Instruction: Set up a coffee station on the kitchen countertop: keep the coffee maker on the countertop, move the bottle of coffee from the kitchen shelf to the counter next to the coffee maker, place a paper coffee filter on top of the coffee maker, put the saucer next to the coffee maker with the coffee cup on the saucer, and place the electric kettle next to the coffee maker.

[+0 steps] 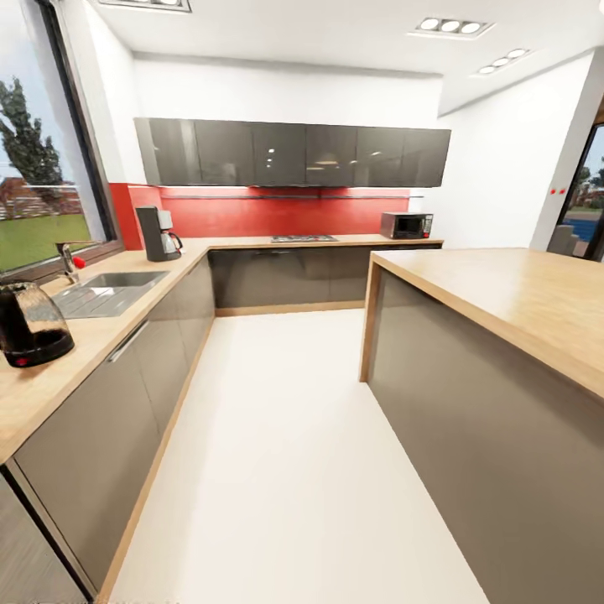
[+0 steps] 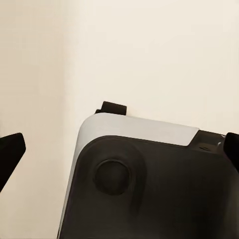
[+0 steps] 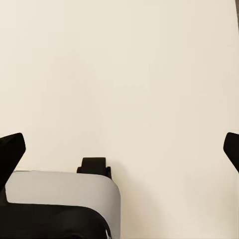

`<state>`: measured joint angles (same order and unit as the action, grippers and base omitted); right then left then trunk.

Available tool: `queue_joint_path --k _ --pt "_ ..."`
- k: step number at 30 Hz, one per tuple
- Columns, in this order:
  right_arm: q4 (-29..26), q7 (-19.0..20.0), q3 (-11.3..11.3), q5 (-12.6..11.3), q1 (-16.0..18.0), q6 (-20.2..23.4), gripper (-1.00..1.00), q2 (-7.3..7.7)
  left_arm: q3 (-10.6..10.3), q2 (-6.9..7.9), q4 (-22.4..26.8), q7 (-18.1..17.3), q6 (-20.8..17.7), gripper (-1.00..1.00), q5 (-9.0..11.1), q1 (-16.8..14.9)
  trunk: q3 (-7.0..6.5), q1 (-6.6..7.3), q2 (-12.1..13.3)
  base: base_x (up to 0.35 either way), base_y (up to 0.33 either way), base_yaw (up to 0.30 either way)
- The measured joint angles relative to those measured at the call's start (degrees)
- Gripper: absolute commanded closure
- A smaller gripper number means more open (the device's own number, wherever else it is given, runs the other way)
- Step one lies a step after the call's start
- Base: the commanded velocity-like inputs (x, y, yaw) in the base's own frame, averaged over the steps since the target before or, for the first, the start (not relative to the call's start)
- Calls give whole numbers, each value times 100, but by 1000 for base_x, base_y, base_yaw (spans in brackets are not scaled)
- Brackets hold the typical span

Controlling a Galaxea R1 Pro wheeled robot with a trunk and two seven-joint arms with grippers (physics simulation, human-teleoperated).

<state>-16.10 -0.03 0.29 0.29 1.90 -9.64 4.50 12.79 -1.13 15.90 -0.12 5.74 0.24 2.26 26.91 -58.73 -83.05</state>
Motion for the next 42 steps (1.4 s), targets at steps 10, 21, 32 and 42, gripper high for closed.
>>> queue_joint_path --k 10,21,32,42 --pt "361 3 -2 -4 0 0 -100 -2 -2 -1 0 0 -6 -100 0 0 0 3 0 137 0 7" --pt "374 3 3 -5 0 -2 -100 -11 6 0 0 0 0 -100 0 0 0 0 0 72 0 73" --pt "374 3 3 -4 0 -2 -100 -12 2 0 0 0 -3 -100 0 0 0 0 0 2 -17 243" --pt "374 3 5 0 0 -2 -100 -13 -7 -1 -1 -2 -2 -100 0 0 1 0 0 0 -186 77"
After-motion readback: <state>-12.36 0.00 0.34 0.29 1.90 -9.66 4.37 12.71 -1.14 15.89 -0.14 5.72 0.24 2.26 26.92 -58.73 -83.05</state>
